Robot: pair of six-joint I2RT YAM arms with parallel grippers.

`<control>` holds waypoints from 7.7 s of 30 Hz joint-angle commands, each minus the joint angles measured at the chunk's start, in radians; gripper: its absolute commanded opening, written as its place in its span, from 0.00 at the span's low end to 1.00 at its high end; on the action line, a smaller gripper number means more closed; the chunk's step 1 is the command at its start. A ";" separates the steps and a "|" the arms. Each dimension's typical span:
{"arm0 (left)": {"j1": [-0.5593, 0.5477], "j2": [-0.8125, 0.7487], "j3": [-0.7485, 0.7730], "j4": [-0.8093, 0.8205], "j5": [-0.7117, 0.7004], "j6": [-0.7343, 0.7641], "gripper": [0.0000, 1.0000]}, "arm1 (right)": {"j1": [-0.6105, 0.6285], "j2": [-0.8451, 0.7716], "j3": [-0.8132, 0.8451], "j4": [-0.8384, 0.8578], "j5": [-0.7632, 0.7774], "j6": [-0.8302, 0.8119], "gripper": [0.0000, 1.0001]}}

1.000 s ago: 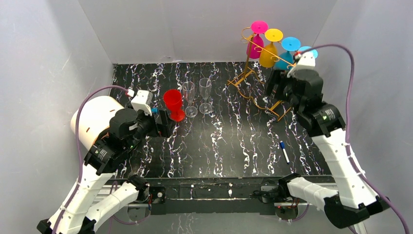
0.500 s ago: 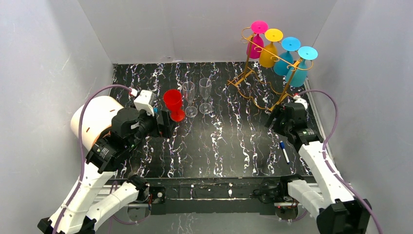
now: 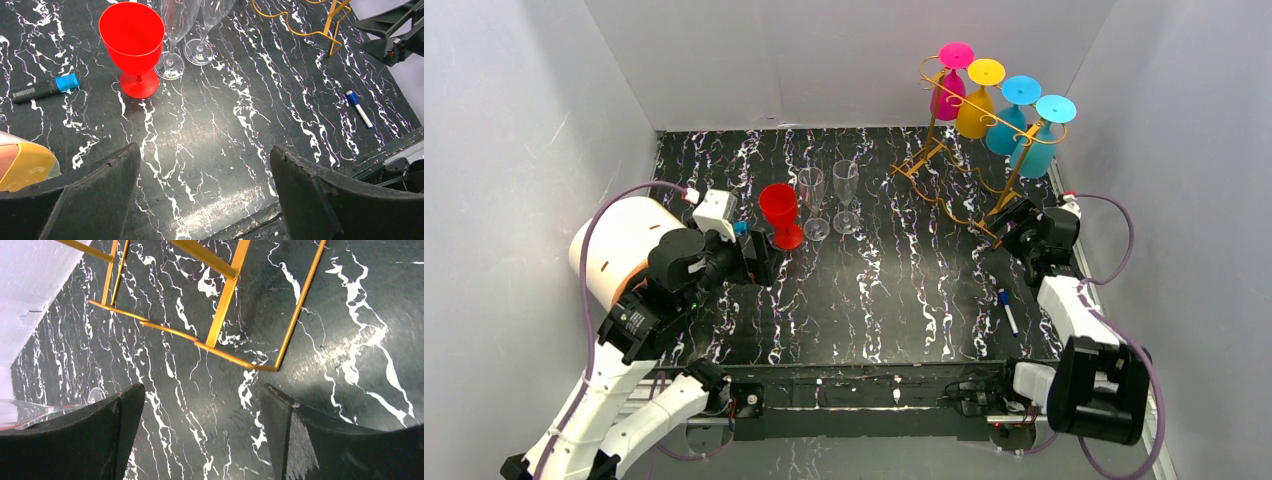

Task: Take the wine glass off the wine glass rack
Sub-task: Adjust the wine rack at the center of the board, then pick up the wine glass from the wine rack.

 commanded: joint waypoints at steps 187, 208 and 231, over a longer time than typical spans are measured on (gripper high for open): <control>0.004 0.071 0.112 -0.022 -0.085 -0.053 0.98 | -0.146 0.339 1.008 -0.489 -0.460 0.087 0.33; 0.004 0.075 0.103 -0.014 -0.087 -0.053 0.98 | -0.148 0.279 0.953 -0.369 -0.413 0.238 0.01; 0.004 0.078 0.097 -0.006 -0.070 -0.059 0.98 | -0.148 0.216 0.790 -0.090 -0.312 0.416 0.01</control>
